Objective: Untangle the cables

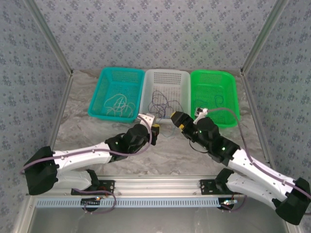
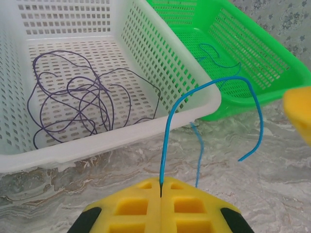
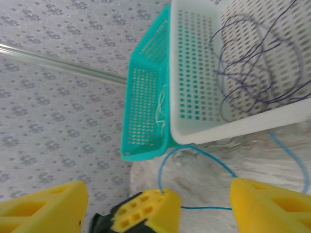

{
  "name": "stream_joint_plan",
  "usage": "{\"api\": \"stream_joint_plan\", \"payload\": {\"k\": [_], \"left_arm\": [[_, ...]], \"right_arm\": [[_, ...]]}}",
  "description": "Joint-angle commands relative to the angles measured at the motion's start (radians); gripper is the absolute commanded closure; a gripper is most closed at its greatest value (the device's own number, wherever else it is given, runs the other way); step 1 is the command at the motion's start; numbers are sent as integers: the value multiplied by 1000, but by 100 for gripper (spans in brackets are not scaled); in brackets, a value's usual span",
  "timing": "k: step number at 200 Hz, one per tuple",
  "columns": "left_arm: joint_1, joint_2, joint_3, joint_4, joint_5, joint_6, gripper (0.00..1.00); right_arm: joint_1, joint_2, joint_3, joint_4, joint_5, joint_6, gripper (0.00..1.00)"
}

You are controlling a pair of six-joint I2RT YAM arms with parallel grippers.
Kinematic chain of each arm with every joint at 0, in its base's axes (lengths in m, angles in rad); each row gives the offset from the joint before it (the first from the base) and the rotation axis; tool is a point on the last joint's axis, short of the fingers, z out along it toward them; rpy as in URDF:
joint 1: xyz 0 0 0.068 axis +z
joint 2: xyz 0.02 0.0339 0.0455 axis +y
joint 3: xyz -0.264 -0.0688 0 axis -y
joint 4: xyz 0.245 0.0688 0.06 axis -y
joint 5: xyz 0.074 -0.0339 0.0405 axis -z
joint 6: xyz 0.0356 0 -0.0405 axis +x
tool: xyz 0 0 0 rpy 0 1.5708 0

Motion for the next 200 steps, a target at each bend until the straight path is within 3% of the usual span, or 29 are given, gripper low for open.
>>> {"api": "stream_joint_plan", "payload": {"k": [1,57,85,152,200], "left_arm": [[-13,23,55,-6,-56,9,96],[-79,34,81,19,-124,58,96],[-92,3,33,92,-65,55,95],[-115,-60,-32,147,38,106,95],[-115,-21,-19,158,133,109,96]], "right_arm": [[-5,33,52,81,-115,73,20],[-37,57,6,74,-90,124,23],[-71,80,-8,65,-93,104,28],[-169,90,125,-231,-51,-203,60],[-158,125,217,-273,-33,-357,89]]}}
